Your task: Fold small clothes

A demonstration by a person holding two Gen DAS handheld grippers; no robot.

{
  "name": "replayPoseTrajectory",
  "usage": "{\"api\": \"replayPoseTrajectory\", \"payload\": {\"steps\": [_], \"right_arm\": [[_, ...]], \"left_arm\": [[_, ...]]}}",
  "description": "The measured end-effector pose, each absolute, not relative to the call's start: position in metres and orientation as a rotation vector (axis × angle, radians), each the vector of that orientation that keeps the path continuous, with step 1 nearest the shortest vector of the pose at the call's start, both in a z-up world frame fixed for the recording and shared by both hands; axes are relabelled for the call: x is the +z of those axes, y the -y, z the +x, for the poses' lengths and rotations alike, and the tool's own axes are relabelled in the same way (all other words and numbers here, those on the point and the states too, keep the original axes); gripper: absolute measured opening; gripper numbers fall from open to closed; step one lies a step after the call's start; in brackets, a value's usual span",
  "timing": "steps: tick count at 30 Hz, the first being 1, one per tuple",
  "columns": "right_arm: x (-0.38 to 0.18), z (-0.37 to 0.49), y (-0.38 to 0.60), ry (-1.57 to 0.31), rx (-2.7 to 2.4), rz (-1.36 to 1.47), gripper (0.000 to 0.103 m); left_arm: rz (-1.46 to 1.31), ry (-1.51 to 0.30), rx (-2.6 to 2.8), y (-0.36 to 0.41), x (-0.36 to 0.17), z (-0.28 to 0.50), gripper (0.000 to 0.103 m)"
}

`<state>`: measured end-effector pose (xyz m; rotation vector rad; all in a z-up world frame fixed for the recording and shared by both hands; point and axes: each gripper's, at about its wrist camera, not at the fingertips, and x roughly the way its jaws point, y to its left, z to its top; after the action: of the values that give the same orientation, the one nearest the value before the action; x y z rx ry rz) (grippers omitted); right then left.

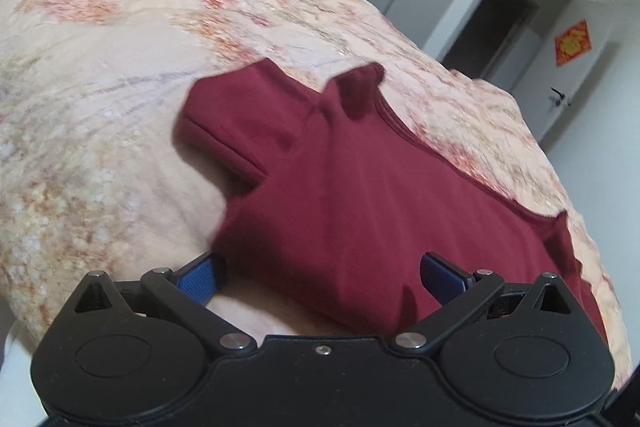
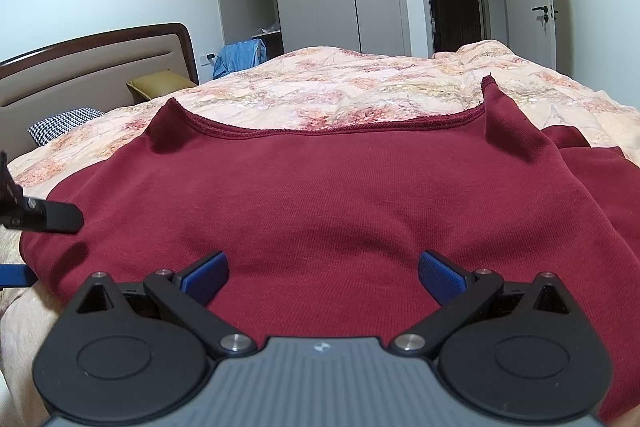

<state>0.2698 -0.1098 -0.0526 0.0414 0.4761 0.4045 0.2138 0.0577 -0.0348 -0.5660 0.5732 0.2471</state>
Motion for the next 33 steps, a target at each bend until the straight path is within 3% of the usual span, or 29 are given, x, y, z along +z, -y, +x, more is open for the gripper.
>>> {"api": "replayPoseTrajectory", "payload": {"steps": [11,15,22,27,30,32,33], "right_arm": [[-0.056,0.269,0.109,-0.465,0.404,0.044,0.103],[-0.056,0.269,0.109,-0.465,0.405,0.044,0.103],[-0.056,0.269,0.109,-0.464,0.405,0.044,0.103],[-0.056,0.269,0.109,-0.464,0.405,0.045,0.103],[-0.056,0.269,0.110,-0.464,0.406,0.045,0.103],[-0.056,0.269,0.110,-0.463,0.406,0.045,0.103],[-0.056,0.269,0.109,-0.463,0.406,0.045,0.103]], "left_arm": [[-0.695,-0.569,0.179,-0.066,-0.035,0.226,0.101],[-0.713,-0.545,0.178,-0.069,-0.032,0.232,0.092],[-0.747,-0.502,0.223,-0.077,-0.038,0.231,0.063],[-0.771,-0.488,0.205,-0.081,-0.044,0.238,0.071],[-0.754,-0.487,0.203,-0.082,-0.043,0.246,0.070],[-0.729,-0.488,0.211,-0.080,-0.042,0.249,0.059],[-0.718,-0.492,0.219,-0.081,-0.041,0.250,0.049]]}}
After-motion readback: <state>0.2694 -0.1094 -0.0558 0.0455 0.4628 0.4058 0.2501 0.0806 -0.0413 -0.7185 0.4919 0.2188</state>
